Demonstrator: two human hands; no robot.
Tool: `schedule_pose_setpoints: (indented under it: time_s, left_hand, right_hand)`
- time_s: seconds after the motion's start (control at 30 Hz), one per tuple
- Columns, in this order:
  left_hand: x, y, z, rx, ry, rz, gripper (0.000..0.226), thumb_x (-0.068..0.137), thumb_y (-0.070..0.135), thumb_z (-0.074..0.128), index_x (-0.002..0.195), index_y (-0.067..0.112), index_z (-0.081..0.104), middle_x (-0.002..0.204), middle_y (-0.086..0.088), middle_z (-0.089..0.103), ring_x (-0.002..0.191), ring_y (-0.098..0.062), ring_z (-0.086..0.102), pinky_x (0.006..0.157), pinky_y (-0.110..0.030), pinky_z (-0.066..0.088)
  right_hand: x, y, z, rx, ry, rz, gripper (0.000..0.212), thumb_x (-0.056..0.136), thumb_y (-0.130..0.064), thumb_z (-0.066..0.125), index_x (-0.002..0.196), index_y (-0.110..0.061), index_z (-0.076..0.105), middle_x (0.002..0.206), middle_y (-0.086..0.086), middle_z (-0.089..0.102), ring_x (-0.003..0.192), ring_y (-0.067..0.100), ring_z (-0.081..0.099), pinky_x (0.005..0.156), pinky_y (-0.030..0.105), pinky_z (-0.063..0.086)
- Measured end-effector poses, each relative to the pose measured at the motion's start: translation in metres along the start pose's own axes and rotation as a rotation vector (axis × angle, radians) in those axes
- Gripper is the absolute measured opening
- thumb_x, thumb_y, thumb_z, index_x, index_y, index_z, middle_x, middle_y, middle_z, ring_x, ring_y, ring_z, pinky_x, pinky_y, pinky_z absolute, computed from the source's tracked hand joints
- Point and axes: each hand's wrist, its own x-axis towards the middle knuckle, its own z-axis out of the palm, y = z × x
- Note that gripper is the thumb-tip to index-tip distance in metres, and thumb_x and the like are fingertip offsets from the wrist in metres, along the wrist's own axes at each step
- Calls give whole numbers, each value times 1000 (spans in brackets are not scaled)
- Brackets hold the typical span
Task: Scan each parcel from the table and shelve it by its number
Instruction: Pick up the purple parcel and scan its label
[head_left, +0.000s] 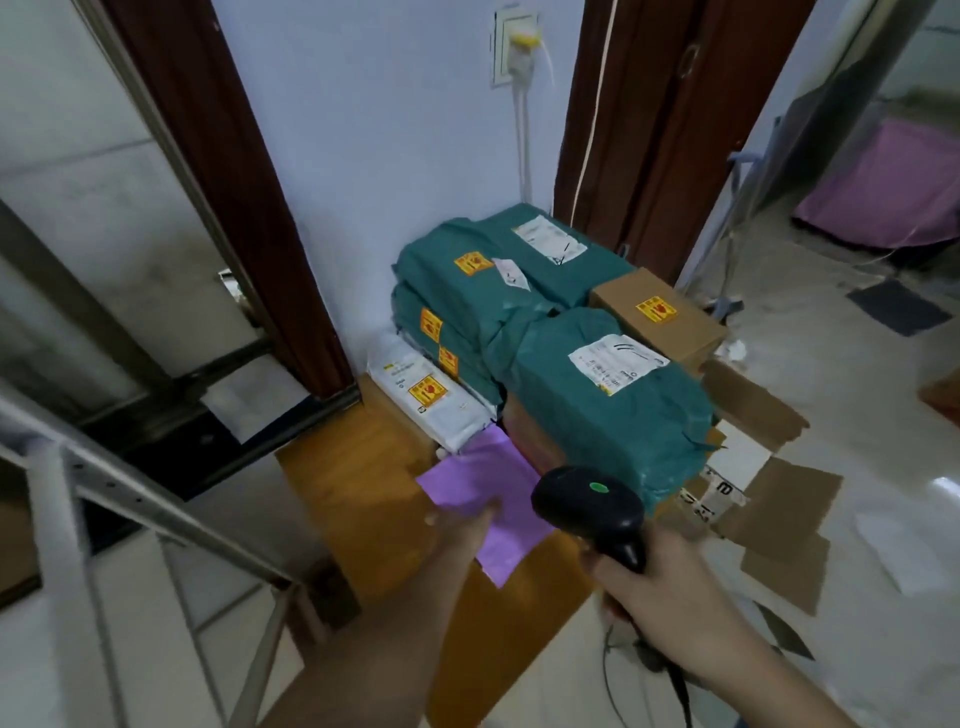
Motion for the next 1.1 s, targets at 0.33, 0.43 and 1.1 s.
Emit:
schedule_pose_setpoints:
  time_s: [0.33,0.43,1.1]
  left_hand:
    - [41,-33,20,-322,-51,-4,75,67,46,96,128,14,67,122,-10,71,107,-30,70,89,-48,62]
    - [39,-46,13,-465,-39,-21,89,52,45,98,128,13,65,122,-13,71,109,-32,70,93,-48,61]
    - [-122,-5,-102,-453,341,700,40,96,-3,69,88,36,75,87,1,63,76,-5,68,69,-14,54]
  right_hand:
    - [30,19,-27,179,-108,92,9,89,-9,68,94,-7,61,59,7,60,48,17,59,51,30,48]
    - [30,14,-30,170,-143,69,10,90,-9,67,97,-8,60,58,7,61,50,18,61,53,31,51]
    - [1,-51,-18,746,-328,23,29,88,-7,68,116,-7,61,94,17,77,93,35,75,66,39,56]
